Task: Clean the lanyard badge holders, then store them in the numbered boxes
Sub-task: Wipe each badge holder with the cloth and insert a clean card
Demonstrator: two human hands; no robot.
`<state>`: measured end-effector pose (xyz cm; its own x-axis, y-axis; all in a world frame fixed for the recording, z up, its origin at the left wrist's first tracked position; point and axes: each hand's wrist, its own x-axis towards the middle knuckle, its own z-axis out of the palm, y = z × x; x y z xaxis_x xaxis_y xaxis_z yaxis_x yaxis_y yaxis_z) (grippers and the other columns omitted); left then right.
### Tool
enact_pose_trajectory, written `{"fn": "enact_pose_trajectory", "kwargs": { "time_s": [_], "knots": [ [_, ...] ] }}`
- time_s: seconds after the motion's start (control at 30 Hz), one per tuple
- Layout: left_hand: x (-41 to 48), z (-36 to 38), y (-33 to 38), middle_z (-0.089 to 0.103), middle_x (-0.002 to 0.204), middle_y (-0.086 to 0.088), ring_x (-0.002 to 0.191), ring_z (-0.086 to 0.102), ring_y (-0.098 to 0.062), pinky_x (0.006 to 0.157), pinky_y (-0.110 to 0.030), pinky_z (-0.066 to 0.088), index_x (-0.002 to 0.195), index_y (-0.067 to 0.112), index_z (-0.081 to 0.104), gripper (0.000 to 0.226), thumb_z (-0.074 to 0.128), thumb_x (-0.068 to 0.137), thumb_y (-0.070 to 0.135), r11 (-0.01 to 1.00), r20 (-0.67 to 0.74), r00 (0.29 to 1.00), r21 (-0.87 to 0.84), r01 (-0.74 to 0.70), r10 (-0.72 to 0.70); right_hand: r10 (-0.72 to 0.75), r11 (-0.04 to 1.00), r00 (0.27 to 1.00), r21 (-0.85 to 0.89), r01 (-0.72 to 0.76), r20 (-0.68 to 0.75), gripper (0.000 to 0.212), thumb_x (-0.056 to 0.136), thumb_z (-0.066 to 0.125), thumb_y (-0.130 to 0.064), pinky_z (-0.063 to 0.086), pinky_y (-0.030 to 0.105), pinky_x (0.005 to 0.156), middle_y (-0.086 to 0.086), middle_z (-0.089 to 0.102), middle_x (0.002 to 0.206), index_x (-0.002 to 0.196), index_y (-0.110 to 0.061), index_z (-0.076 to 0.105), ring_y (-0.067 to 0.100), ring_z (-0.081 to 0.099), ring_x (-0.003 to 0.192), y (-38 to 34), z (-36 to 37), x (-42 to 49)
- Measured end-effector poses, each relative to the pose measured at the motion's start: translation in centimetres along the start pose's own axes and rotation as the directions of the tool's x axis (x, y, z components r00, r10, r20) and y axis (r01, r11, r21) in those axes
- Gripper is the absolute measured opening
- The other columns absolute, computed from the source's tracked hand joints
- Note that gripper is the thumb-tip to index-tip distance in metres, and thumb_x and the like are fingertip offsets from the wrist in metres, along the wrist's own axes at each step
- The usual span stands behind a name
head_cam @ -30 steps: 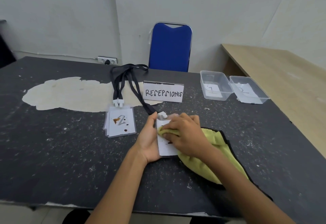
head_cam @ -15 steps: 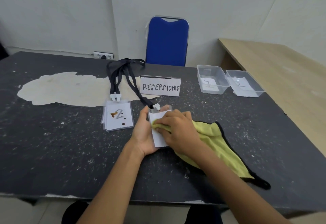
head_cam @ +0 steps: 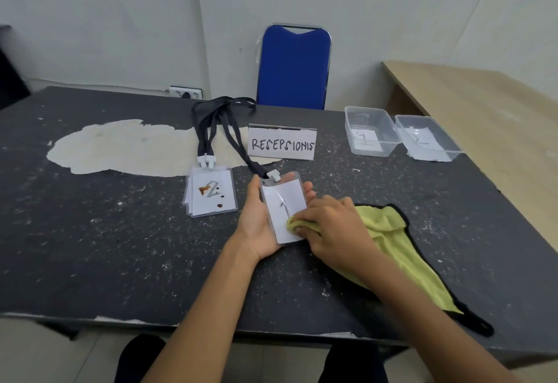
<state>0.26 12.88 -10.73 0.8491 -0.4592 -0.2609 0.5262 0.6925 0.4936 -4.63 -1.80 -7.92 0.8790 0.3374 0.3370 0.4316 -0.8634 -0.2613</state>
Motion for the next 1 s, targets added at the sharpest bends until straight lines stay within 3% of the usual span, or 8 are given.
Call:
{"fn": "enact_pose_trajectory", "kwargs": {
  "time_s": [0.07,0.23,0.4,0.57,0.7,0.77,0.9,1.0],
  "knots": [
    [0.1,0.0,0.0,0.061,0.129,-0.015,0.117,0.058,-0.028,0.097,-0.044,0.045,0.13,0.018,0.057,0.071,0.023,0.092,0.068,1.0,-0.019,1.0,0.014,-0.009,0.01,0.041,0.999,0.997,-0.015,-0.042,-0.069,0.017,0.087,0.058,-0.032,0.023,0.033,0.071,-0.009,0.065,0.093,0.096,-0.029,0.073,0.019,0.051,0.085,-0.4,0.2,0.2],
    [-0.1,0.2,0.0,0.061,0.128,-0.016,0.108,0.064,-0.028,0.088,-0.042,0.05,0.129,0.016,0.058,0.074,0.022,0.092,0.069,1.0,-0.026,1.0,0.005,-0.007,0.007,-0.033,0.994,0.999,0.1,0.032,0.012,0.019,0.08,0.062,-0.034,0.032,0.035,0.069,-0.01,0.065,0.085,0.095,-0.03,0.073,0.017,0.054,0.082,-1.7,1.1,-1.2],
    [-0.1,0.4,0.0,0.064,0.125,-0.015,0.112,0.061,-0.026,0.094,-0.042,0.046,0.128,0.017,0.058,0.074,0.019,0.092,0.069,0.999,-0.048,0.998,0.032,-0.032,0.033,0.106,0.994,0.99,0.03,-0.103,-0.091,0.019,0.085,0.059,-0.036,0.027,0.033,0.073,-0.01,0.064,0.09,0.097,-0.03,0.072,0.019,0.054,0.088,-0.6,0.8,-0.1],
    [-0.3,0.3,-0.1,0.066,0.12,-0.015,0.106,0.065,-0.026,0.085,-0.04,0.05,0.126,0.016,0.059,0.075,0.02,0.092,0.07,0.998,-0.046,0.998,0.031,-0.046,0.047,-0.038,0.985,0.999,0.171,0.032,0.034,0.017,0.081,0.064,-0.036,0.037,0.036,0.072,-0.011,0.066,0.087,0.095,-0.031,0.073,0.017,0.057,0.085,-1.5,1.0,-1.5],
    [-0.2,0.4,-0.3,0.066,0.121,-0.012,0.102,0.067,-0.023,0.087,-0.04,0.05,0.129,0.019,0.057,0.075,0.019,0.091,0.071,0.997,-0.063,0.996,0.061,-0.055,0.058,0.114,0.991,0.993,0.071,-0.112,-0.026,0.018,0.085,0.063,-0.035,0.033,0.036,0.077,-0.008,0.067,0.096,0.1,-0.03,0.072,0.019,0.055,0.092,0.3,0.5,-0.1],
    [-0.2,0.2,-0.2,0.067,0.119,-0.012,0.102,0.067,-0.023,0.087,-0.039,0.05,0.125,0.018,0.06,0.076,0.018,0.09,0.072,0.996,-0.074,0.995,0.063,-0.058,0.062,0.092,0.991,0.994,0.099,-0.087,-0.052,0.02,0.083,0.061,-0.035,0.035,0.037,0.077,-0.007,0.068,0.095,0.099,-0.029,0.073,0.019,0.055,0.093,-1.2,1.1,0.5],
    [-0.3,0.1,-0.1,0.059,0.13,-0.018,0.116,0.057,-0.028,0.097,-0.04,0.046,0.125,0.011,0.061,0.082,0.02,0.089,0.073,0.998,-0.091,0.995,0.06,-0.034,0.04,-0.021,0.978,0.999,0.211,0.011,0.045,0.019,0.08,0.063,-0.035,0.04,0.038,0.075,-0.009,0.067,0.088,0.095,-0.031,0.073,0.016,0.056,0.088,-2.0,1.4,-0.8],
    [-0.3,0.2,-0.2,0.062,0.126,-0.018,0.115,0.058,-0.028,0.102,-0.045,0.042,0.105,0.011,0.075,0.086,0.018,0.089,0.073,0.997,-0.088,0.996,0.074,-0.005,0.011,0.092,0.991,0.996,0.101,-0.092,-0.002,0.018,0.084,0.063,-0.035,0.038,0.037,0.077,-0.01,0.067,0.092,0.098,-0.03,0.073,0.019,0.057,0.089,0.7,0.8,-0.6]
  ]
}}
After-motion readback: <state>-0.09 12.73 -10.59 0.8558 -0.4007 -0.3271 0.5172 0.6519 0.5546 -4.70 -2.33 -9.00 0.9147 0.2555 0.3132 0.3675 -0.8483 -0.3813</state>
